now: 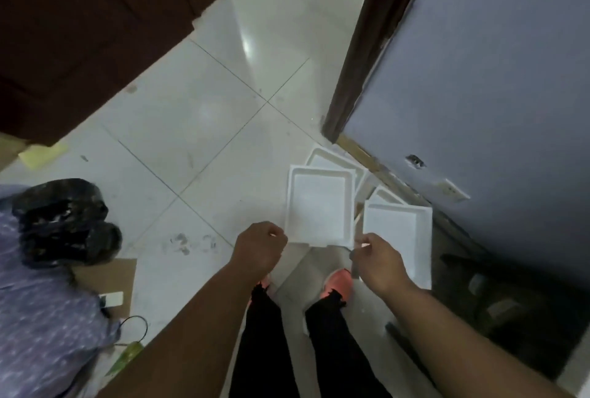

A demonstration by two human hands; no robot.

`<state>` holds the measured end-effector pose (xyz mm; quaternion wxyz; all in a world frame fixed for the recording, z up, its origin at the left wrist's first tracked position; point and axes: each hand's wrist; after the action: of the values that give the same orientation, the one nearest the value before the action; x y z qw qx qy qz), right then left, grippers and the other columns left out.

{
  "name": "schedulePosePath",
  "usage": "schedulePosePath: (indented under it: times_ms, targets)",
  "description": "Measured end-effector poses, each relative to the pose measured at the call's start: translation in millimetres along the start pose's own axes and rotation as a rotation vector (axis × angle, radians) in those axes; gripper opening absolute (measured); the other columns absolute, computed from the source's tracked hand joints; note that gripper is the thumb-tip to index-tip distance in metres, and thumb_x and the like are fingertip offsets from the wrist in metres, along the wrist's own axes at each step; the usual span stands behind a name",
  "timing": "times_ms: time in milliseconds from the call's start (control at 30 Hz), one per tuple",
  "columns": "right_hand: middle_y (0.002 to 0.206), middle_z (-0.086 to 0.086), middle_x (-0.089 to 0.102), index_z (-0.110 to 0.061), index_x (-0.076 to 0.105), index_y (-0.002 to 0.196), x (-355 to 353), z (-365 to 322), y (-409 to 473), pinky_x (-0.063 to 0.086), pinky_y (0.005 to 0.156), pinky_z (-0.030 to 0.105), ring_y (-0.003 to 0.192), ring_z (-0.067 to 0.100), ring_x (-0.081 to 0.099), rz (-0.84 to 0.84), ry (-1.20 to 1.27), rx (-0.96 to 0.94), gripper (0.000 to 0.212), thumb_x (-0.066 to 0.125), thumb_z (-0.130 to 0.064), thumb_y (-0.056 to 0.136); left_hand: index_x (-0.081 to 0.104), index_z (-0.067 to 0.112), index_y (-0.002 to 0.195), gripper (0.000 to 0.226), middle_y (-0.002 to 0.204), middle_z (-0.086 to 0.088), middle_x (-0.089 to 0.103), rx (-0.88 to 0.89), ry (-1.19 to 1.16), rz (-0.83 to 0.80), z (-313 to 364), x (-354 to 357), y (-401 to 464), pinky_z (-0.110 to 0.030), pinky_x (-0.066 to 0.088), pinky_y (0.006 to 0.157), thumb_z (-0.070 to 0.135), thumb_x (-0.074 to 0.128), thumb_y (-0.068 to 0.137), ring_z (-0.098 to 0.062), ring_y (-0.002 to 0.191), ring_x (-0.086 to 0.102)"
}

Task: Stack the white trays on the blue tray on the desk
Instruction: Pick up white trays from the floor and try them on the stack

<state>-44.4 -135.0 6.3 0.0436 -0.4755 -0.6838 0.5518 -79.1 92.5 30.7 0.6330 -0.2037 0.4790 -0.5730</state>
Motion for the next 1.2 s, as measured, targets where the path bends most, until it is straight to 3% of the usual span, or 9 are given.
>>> schedulePosePath:
  times_ms: [100, 167, 400, 533, 667, 733, 900, 1033, 1200]
  targets:
    - [0.108, 0.001, 0.069, -0.02, 0.065, 0.112, 34.0, 28.2, 72.8, 0.045, 0.08, 0.028, 0.095, 0.019, 0.062, 0.045, -0.014, 0.115, 0.027, 0.059, -0.025, 0.087, 0.07, 0.022, 0.093, 0.013, 0.098, -0.002, 0.074, 0.016, 0.163, 0.022, -26.9, 20.8, 78.1, -0.037, 0.055, 0.09, 0.027, 0.058, 0.091, -0.022, 0.092, 0.07]
    - [0.113, 0.002, 0.068, -0.019, 0.067, 0.112, 57.0, 50.7, 127.1, 0.045, 0.085, 0.028, 0.102, 0.023, 0.062, 0.085, -0.076, 0.156, 0.026, 0.058, -0.026, 0.089, 0.07, 0.019, 0.094, 0.016, 0.094, 0.0, 0.073, 0.023, 0.24, 0.011, -50.6, 41.6, 130.9, -0.029, 0.051, 0.083, 0.027, 0.057, 0.093, -0.019, 0.091, 0.069]
    - [0.117, 0.011, 0.068, -0.009, 0.067, 0.115, 104.8, 118.4, 287.3, 0.039, 0.082, 0.026, 0.112, 0.032, 0.06, 0.292, -0.21, 0.119, 0.028, 0.053, -0.021, 0.094, 0.069, 0.017, 0.101, 0.017, 0.091, 0.004, 0.065, 0.017, 0.357, 0.126, -140.8, 110.0, 274.6, -0.027, 0.037, 0.078, 0.028, 0.056, 0.095, -0.014, 0.086, 0.056]
    - [0.118, 0.014, 0.068, -0.003, 0.064, 0.119, 119.9, 145.7, 352.9, 0.042, 0.085, 0.029, 0.112, 0.033, 0.06, 0.353, -0.275, 0.054, 0.033, 0.052, -0.024, 0.097, 0.065, 0.011, 0.123, 0.034, 0.114, -0.006, 0.069, 0.071, 0.334, 0.196, -168.2, 146.9, 342.0, -0.025, 0.036, 0.085, 0.03, 0.058, 0.096, -0.017, 0.096, 0.057]
    - [0.116, 0.008, 0.07, -0.011, 0.068, 0.121, 121.5, 152.3, 395.6, 0.04, 0.084, 0.025, 0.111, 0.028, 0.062, 0.362, -0.31, -0.002, 0.034, 0.055, -0.032, 0.098, 0.058, 0.01, 0.134, 0.044, 0.121, -0.009, 0.068, 0.126, 0.369, 0.175, -170.8, 165.1, 394.9, -0.032, 0.041, 0.099, 0.033, 0.057, 0.096, -0.026, 0.114, 0.061]
    - [0.101, 0.006, 0.071, -0.012, 0.071, 0.111, 122.3, 150.2, 408.4, 0.041, 0.08, 0.024, 0.095, 0.025, 0.064, 0.361, -0.33, -0.03, 0.029, 0.057, -0.033, 0.097, 0.06, 0.009, 0.13, 0.042, 0.119, -0.01, 0.07, 0.165, 0.414, 0.162, -167.9, 165.2, 413.4, -0.036, 0.044, 0.099, 0.033, 0.056, 0.096, -0.028, 0.112, 0.062]
    - [0.069, -0.001, 0.058, -0.012, 0.064, 0.079, 128.3, 147.2, 423.8, 0.031, 0.051, 0.018, 0.059, 0.008, 0.048, 0.36, -0.347, -0.009, 0.016, 0.06, -0.023, 0.09, 0.063, 0.007, 0.089, 0.019, 0.085, -0.007, 0.064, 0.172, 0.485, 0.144, -159.0, 159.6, 429.5, -0.032, 0.038, 0.072, 0.026, 0.062, 0.092, -0.026, 0.08, 0.056]
    - [0.069, -0.001, 0.059, -0.01, 0.064, 0.079, 114.0, 126.1, 394.7, 0.031, 0.049, 0.017, 0.061, 0.009, 0.051, 0.358, -0.326, -0.002, 0.017, 0.06, -0.023, 0.09, 0.052, 0.014, 0.076, 0.023, 0.071, 0.001, 0.053, 0.184, 0.486, 0.155, -131.9, 135.0, 402.2, -0.032, 0.035, 0.071, 0.025, 0.063, 0.093, -0.022, 0.072, 0.05]
    - [0.077, 0.0, 0.064, -0.014, 0.066, 0.08, 73.9, 82.1, 310.8, 0.035, 0.051, 0.022, 0.063, 0.012, 0.051, 0.36, -0.303, 0.008, 0.015, 0.061, -0.026, 0.088, 0.06, 0.007, 0.086, 0.021, 0.082, -0.007, 0.061, 0.232, 0.478, 0.14, -95.2, 85.2, 325.8, -0.031, 0.035, 0.072, 0.026, 0.066, 0.091, -0.025, 0.076, 0.053]
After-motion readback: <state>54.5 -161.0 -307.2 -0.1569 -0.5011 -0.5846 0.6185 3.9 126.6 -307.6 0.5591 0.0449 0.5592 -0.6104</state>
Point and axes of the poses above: each hand's wrist, its own y-axis towards the middle knuckle, its own x-axis out of the palm, z = x × y
